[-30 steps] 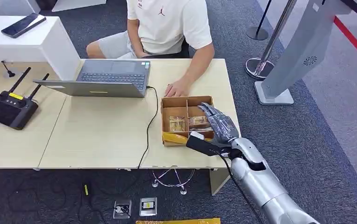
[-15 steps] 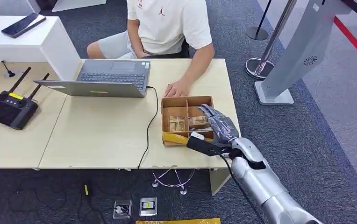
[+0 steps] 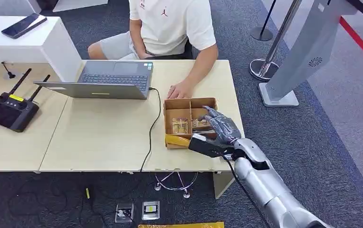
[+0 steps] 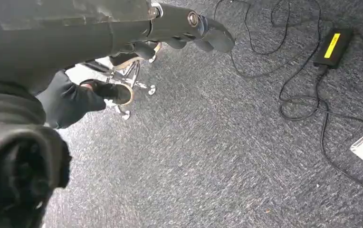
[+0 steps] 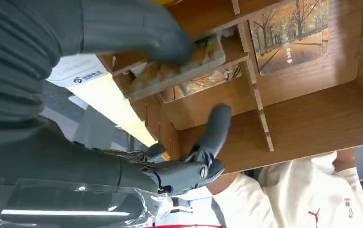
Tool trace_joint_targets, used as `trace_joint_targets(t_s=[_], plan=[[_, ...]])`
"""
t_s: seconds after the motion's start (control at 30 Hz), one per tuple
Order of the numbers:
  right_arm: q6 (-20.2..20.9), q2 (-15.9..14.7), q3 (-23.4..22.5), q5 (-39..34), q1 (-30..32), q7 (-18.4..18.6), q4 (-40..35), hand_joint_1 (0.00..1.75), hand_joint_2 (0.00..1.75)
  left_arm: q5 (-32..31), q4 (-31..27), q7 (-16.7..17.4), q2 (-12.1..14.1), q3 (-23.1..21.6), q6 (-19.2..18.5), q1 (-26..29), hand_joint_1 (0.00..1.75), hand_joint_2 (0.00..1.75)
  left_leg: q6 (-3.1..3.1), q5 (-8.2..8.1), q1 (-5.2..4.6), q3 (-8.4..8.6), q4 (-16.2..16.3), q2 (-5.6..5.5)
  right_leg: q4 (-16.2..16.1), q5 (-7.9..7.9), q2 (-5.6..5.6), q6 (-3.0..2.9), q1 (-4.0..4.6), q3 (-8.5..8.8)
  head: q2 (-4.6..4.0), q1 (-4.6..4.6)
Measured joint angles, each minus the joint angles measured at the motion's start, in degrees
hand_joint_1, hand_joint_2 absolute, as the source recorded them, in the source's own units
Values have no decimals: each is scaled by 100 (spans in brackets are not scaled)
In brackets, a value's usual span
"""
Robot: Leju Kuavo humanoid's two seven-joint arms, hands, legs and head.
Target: Pass the card to the sensor for recognition and then transmit it.
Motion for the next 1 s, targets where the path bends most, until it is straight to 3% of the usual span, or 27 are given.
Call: trace_joint_targets(t_s=[0.67, 0.83, 1.0], plan=[[157, 0, 0, -105, -33, 22, 55, 175, 175, 85, -15, 0, 0, -74, -2, 0, 0, 0, 0, 0, 0, 1, 0, 0, 0, 0, 0, 0, 0, 0, 0, 0], [-30, -2, -7, -118, -39, 63, 57, 175, 175, 114, -17, 0, 0, -133, 0, 0, 0, 0, 0, 0, 0, 0, 0, 0, 0, 0, 0, 0, 0, 0, 0, 0], [-590, -7, -175, -157, -233, 103, 55, 175, 175, 120, -17, 0, 0, -164, 4, -1, 0, 0, 1, 1, -1, 1, 1, 1, 0, 1, 2, 1, -1, 0, 0, 0]])
